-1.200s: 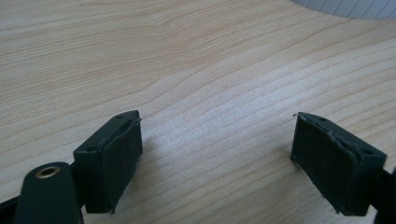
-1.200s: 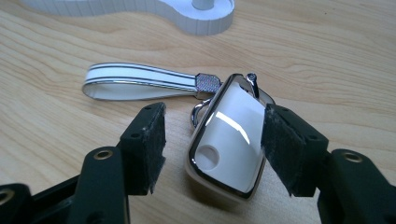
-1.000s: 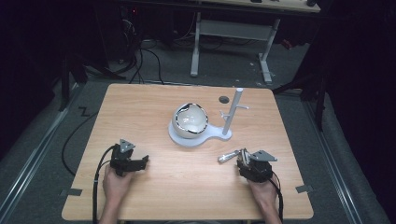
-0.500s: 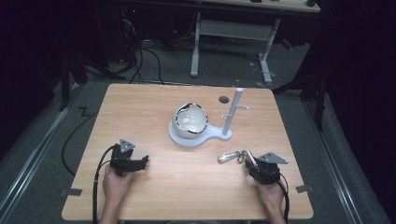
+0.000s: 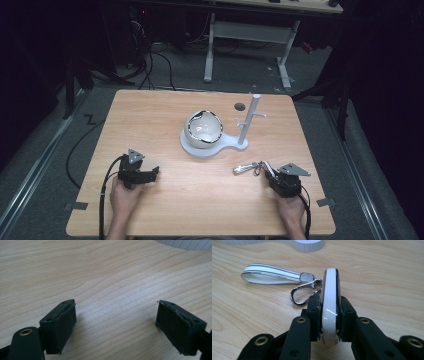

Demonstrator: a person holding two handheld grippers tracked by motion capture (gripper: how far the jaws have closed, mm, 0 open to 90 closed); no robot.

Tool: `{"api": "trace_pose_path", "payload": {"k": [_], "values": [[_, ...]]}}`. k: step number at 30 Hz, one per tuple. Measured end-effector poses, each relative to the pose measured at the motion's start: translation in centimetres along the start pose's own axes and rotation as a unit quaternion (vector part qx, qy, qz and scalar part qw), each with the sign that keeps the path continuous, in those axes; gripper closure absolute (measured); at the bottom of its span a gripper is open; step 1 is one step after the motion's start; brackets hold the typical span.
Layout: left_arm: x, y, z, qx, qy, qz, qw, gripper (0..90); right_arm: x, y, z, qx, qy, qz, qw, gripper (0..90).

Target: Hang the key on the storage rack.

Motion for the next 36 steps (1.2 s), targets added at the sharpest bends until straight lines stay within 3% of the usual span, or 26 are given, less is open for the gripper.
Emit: {"api": "trace_pose_path", "payload": {"k": [10, 19, 30, 36], "values": [[0.0, 0.0, 0.0, 0.000, 0.000, 0.000, 1.0000, 17.0, -0.8, 1.8, 1.1, 0.028, 0.013, 0.021, 0.9993, 75.5], [0.0, 0.0, 0.0, -0.001, 0.000, -0.001, 1.0000, 17.0, -1.6, 3.2, 1.6, 0.035, 0.029, 0.040, 0.9982, 75.6], [0.0, 0.0, 0.0, 0.000, 0.000, -0.001, 1.0000, 17.0, -2.3, 7.0, 3.3, 0.068, 0.055, 0.049, 0.9950, 75.7], [0.0, 0.0, 0.0, 0.000, 0.000, -0.001, 1.0000, 17.0, -2.6, 8.4, 3.9, 0.079, 0.057, 0.059, 0.9935, 75.8]]}}
Point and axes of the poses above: each handheld gripper's, and its own axes: z roughly backward along the jaws, y roughly out of its top, x roughly to its right, the point moved 8 cm from there along -z, roughly forward along the jaws, and after that the axes turned 14 degrees about -z, right-handed, at the moved point
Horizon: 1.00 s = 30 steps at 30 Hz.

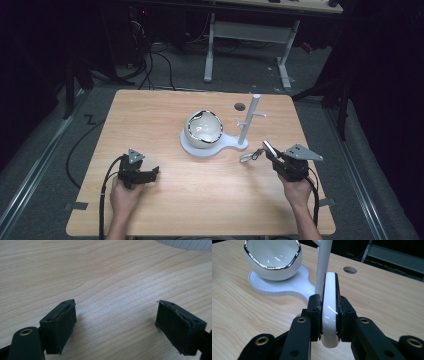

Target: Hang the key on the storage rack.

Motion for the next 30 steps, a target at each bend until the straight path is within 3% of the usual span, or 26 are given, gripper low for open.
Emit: {"api": "trace_pose_path", "payload": {"k": [30], "values": [[0.0, 0.0, 0.0, 0.000, 0.001, 0.000, 1.0000, 17.2, 0.7, 6.0, 2.4, 0.065, 0.013, 0.012, 0.9977, 75.9]]}}
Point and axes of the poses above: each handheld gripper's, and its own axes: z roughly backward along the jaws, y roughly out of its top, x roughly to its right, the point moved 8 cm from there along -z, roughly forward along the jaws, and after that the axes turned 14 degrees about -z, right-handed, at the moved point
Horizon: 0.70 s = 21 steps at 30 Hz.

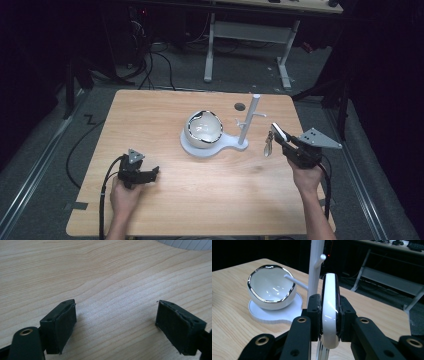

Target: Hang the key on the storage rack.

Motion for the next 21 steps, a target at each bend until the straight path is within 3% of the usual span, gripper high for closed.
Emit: {"api": "trace_pose_path", "payload": {"k": [21], "values": [[0.0, 0.0, 0.0, 0.000, 0.000, 0.000, 1.0000, 17.4, -0.3, 4.5, 0.7, 0.036, 0.027, 0.003, 0.9990, 76.0]]}}
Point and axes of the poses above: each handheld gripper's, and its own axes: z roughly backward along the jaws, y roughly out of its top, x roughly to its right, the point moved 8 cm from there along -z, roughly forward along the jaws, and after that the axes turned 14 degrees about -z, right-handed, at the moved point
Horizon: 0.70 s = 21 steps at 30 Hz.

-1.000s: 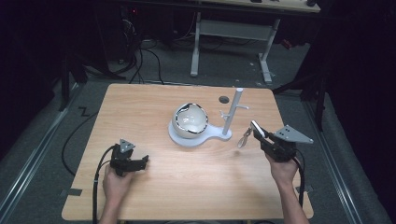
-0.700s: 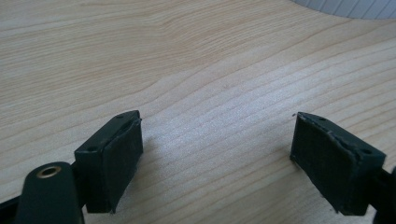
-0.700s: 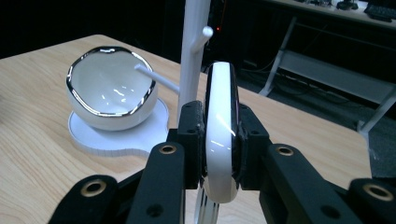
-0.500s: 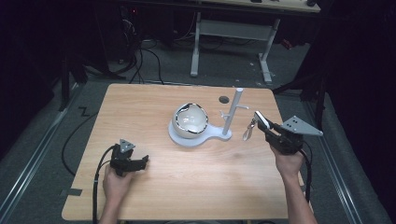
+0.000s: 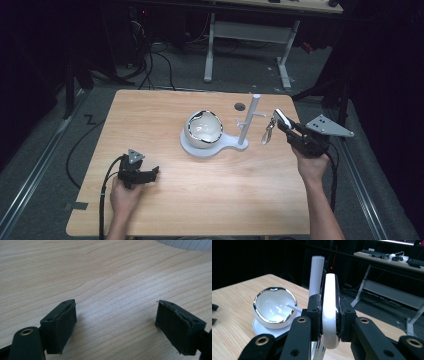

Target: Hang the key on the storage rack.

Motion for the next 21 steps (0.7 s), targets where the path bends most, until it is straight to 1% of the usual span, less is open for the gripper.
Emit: {"api": "trace_pose_path", "payload": {"k": [6, 14, 21], "values": [[0.0, 0.0, 0.0, 0.000, 0.000, 0.000, 1.0000, 17.4, -0.2, 1.2, -0.1, 0.007, 0.008, -0.001, 0.9999, 76.0], [0.0, 0.0, 0.0, -0.001, 0.000, 0.000, 1.0000, 17.5, -0.5, 2.1, -0.3, 0.013, 0.021, -0.003, 0.9997, 76.0], [0.0, 0.0, 0.0, 0.000, 0.000, 0.000, 1.0000, 17.5, -0.9, 2.7, -0.7, 0.014, 0.026, 0.003, 0.9996, 76.0]]}}
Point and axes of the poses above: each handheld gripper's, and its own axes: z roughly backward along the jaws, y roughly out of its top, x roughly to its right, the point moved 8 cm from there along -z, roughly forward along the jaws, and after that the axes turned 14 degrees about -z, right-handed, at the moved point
